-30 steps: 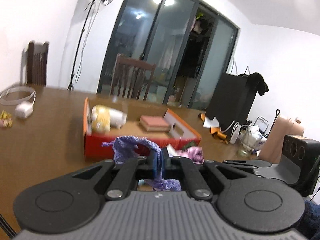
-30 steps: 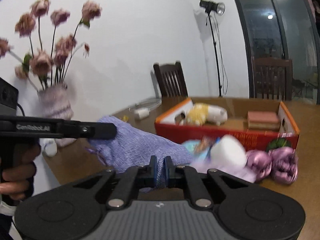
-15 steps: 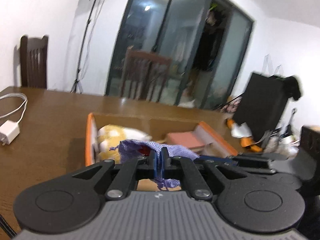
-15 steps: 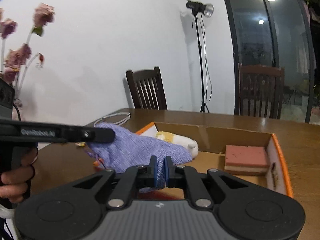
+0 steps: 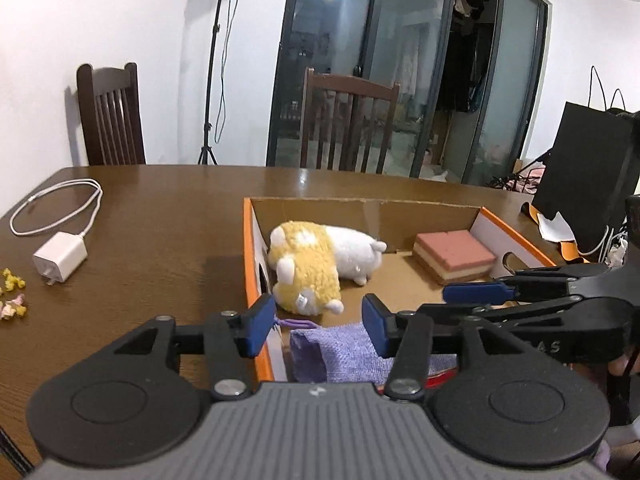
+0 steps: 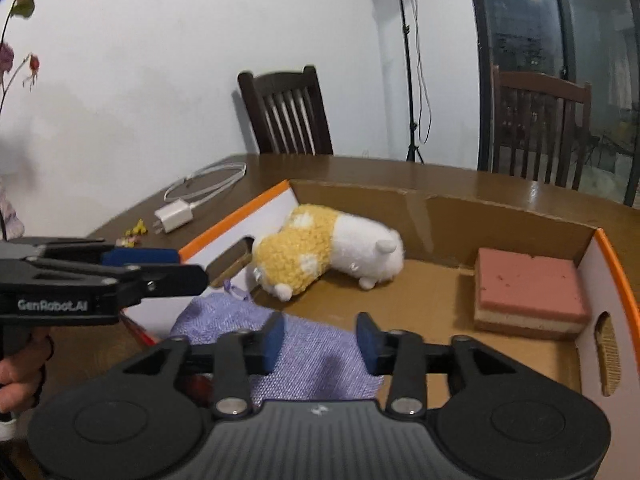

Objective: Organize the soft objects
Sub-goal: 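Place the knit pouch into the box and release it, then grasp the lilac fuzzy headband with the right gripper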

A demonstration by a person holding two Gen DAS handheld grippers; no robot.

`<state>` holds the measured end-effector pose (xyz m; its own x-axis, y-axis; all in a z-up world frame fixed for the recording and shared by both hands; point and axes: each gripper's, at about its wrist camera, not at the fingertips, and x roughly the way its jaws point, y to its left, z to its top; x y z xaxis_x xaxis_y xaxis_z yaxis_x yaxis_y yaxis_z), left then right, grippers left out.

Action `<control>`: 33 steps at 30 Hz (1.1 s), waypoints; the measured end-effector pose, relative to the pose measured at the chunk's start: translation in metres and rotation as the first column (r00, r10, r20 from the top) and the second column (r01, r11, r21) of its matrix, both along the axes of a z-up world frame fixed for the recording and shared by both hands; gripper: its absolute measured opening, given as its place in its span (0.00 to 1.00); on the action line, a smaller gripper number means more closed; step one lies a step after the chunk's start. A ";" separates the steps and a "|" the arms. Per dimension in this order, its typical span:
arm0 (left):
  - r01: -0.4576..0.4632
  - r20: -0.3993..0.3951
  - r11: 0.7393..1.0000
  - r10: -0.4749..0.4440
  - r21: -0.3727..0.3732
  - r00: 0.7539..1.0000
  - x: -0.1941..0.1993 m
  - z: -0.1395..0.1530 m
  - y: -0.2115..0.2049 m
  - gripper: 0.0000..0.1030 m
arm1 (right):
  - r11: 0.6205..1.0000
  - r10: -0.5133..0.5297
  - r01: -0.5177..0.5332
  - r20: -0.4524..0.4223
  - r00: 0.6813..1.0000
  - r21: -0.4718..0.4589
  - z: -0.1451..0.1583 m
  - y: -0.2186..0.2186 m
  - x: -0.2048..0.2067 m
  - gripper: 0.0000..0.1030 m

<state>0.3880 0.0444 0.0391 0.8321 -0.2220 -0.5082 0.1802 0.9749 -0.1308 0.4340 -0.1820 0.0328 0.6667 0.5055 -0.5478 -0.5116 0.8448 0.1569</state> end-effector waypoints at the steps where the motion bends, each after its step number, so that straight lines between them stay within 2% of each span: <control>1: -0.005 0.000 1.000 0.005 0.003 1.000 -0.001 0.002 0.000 0.51 | 1.000 -0.006 0.006 0.010 1.000 0.003 0.003 -0.002 -0.002 0.40; 9: -0.020 0.031 1.000 0.019 0.017 0.999 -0.036 0.021 -0.003 0.56 | 0.999 -0.046 0.045 0.089 0.995 0.020 0.034 -0.030 -0.038 0.45; 19: 0.007 0.129 0.999 -0.011 0.034 0.992 -0.131 0.048 -0.026 0.73 | 0.995 -0.086 0.076 0.199 0.976 0.056 0.066 -0.066 -0.131 0.52; 24: 0.037 0.115 0.999 -0.040 0.035 0.993 -0.177 0.038 -0.038 0.74 | 0.996 -0.083 0.073 0.205 0.975 0.055 0.057 -0.078 -0.182 0.62; 26: 0.046 0.096 0.999 -0.048 0.025 0.994 -0.190 0.029 -0.043 0.75 | 0.996 -0.086 0.077 0.192 0.978 0.053 0.048 -0.080 -0.197 0.62; 30: 0.065 0.061 0.998 -0.066 0.011 0.996 -0.207 0.010 -0.053 0.75 | 0.991 -0.093 0.080 0.131 0.987 0.105 0.028 -0.088 -0.221 0.62; 33: 0.078 0.071 0.997 -0.078 0.003 0.994 -0.209 0.002 -0.059 0.72 | 0.992 -0.091 0.080 0.107 0.990 0.103 0.017 -0.089 -0.230 0.62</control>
<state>0.1786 -0.0148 0.0406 0.8465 -0.2876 -0.4481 0.2644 0.9575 -0.1152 0.2038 -0.2706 0.0501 0.7637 0.4918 -0.4181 -0.4574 0.8694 0.1870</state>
